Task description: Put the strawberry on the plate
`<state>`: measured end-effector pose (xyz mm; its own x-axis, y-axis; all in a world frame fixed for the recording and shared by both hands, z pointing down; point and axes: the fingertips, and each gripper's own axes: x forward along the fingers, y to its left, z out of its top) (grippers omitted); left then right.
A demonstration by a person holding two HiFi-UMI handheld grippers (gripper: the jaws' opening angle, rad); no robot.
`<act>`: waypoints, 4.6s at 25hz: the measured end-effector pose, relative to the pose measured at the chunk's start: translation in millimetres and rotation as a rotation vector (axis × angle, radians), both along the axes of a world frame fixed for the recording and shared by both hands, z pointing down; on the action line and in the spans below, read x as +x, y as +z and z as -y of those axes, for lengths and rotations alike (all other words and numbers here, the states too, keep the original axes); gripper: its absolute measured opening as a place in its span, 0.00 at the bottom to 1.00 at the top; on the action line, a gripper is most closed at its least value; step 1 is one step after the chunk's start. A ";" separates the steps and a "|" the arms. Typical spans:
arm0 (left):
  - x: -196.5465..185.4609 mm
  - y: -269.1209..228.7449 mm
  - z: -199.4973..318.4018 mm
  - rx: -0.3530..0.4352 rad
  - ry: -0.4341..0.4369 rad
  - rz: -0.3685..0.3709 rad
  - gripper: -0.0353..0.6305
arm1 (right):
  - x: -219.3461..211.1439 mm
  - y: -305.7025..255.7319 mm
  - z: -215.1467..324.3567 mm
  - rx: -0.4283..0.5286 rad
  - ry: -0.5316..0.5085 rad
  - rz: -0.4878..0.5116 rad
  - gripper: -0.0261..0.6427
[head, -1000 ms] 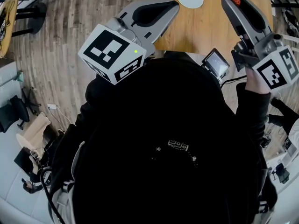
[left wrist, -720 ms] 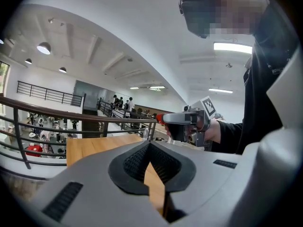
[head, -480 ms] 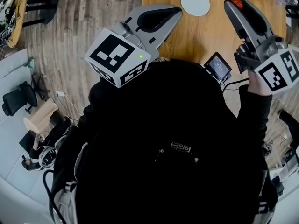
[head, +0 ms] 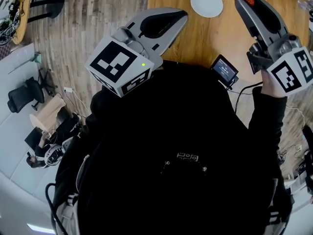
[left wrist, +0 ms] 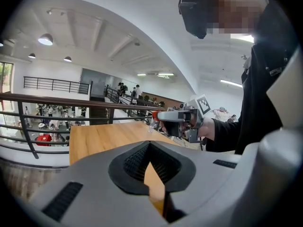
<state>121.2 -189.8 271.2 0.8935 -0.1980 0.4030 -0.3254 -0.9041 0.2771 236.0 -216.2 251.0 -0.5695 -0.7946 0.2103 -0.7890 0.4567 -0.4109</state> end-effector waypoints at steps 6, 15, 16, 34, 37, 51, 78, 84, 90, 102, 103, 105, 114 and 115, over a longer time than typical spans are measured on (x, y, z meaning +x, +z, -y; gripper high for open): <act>-1.1 -12.8 12.7 -0.055 0.003 -0.083 0.05 | -3.4 -4.3 -3.3 0.018 0.035 -0.023 0.26; 2.7 -20.1 9.3 -0.048 0.127 -0.137 0.05 | -3.4 -7.9 -21.6 0.029 0.160 -0.063 0.26; 5.9 -20.3 4.9 -0.044 0.148 -0.138 0.05 | -0.1 -7.5 -25.3 0.025 0.172 -0.064 0.26; -13.9 -2.5 -5.1 -0.062 0.173 -0.114 0.05 | 3.9 4.4 -28.5 -0.045 0.199 -0.150 0.26; -17.3 -1.7 -2.4 -0.053 0.165 -0.110 0.05 | 11.0 8.9 -23.4 -0.048 0.203 -0.164 0.26; -37.7 2.5 -23.3 -0.079 0.092 -0.101 0.05 | 26.5 61.6 -33.4 -0.164 0.152 -0.207 0.26; -86.2 -17.5 -11.9 0.041 -0.027 -0.032 0.05 | 25.1 212.2 -18.5 -0.506 -0.002 -0.320 0.26; -103.4 -7.2 -10.7 0.008 -0.087 -0.021 0.05 | 30.4 257.7 -19.1 -0.586 -0.022 -0.356 0.26; -118.3 -6.4 -13.6 0.012 -0.136 -0.005 0.05 | 41.2 294.3 -31.9 -0.670 -0.014 -0.373 0.26; -121.6 -4.1 -21.4 0.008 -0.168 -0.001 0.05 | 55.9 329.1 -37.0 -0.733 -0.004 -0.464 0.26; -122.0 -3.3 -22.1 0.009 -0.167 -0.001 0.05 | 55.2 331.6 -36.2 -0.734 -0.005 -0.475 0.26; -122.1 -3.0 -24.5 0.008 -0.170 -0.004 0.05 | 56.6 334.8 -34.3 -0.734 -0.004 -0.499 0.26; -133.4 -3.3 -31.5 -0.013 -0.215 -0.016 0.05 | 66.7 345.6 -29.6 -0.768 0.012 -0.580 0.26; -135.5 -2.3 -32.7 -0.016 -0.221 -0.018 0.05 | 67.7 349.1 -31.3 -0.775 0.012 -0.593 0.26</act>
